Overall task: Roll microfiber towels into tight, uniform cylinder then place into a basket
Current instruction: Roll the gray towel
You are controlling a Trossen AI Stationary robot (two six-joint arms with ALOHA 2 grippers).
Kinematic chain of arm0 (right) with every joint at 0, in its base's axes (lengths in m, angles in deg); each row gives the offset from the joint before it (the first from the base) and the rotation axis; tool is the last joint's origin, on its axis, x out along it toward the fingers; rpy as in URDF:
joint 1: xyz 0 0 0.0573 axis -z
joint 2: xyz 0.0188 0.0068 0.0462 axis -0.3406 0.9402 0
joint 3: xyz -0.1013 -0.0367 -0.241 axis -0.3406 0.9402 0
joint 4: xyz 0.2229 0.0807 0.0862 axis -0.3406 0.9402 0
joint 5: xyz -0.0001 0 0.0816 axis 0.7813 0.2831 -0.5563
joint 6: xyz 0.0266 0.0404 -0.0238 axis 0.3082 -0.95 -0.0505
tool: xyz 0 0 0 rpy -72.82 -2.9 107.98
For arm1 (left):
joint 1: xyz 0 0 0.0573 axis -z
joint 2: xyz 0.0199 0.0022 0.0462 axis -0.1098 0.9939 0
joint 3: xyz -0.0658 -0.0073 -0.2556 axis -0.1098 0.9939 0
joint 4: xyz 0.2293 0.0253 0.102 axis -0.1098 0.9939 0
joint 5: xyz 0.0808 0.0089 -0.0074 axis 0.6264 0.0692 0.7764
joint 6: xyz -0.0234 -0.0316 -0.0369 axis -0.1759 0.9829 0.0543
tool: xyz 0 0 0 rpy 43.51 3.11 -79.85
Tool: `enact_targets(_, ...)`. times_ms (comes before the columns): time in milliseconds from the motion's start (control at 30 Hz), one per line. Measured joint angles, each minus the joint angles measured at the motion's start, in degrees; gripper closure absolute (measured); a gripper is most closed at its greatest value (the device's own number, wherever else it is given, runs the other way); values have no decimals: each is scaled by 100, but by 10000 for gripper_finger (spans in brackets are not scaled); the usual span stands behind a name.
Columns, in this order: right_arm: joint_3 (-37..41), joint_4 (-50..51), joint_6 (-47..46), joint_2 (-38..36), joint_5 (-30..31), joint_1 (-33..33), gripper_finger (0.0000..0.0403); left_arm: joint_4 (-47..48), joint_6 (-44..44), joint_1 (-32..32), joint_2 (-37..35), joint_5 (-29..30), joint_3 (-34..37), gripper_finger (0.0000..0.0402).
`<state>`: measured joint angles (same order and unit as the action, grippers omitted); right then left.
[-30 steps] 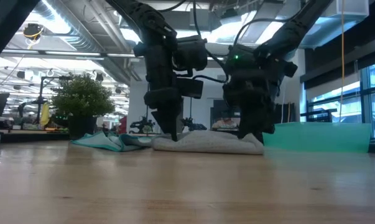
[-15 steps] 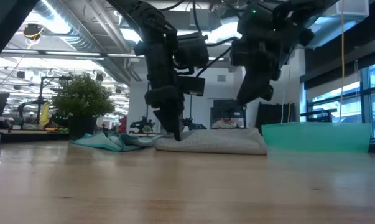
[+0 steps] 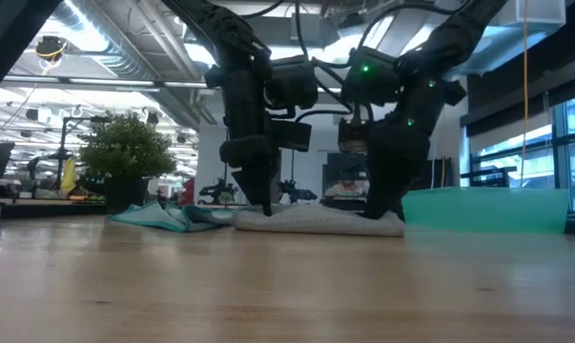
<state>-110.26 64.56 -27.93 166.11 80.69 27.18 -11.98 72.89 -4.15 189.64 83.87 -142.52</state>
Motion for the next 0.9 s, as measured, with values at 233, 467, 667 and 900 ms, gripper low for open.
enact_targets(233,1,-1,41,13,6,0,318,-27,-6,7,0,393,1,367)
enact_targets(467,11,13,35,23,15,2,318,46,-17,11,0,886,-59,331)
enact_targets(667,14,19,-20,28,13,2,318,508,-22,-164,-294,901,-346,333)
enact_targets(900,22,15,-11,32,-28,2,318,959,11,-200,-663,-291,-395,332)
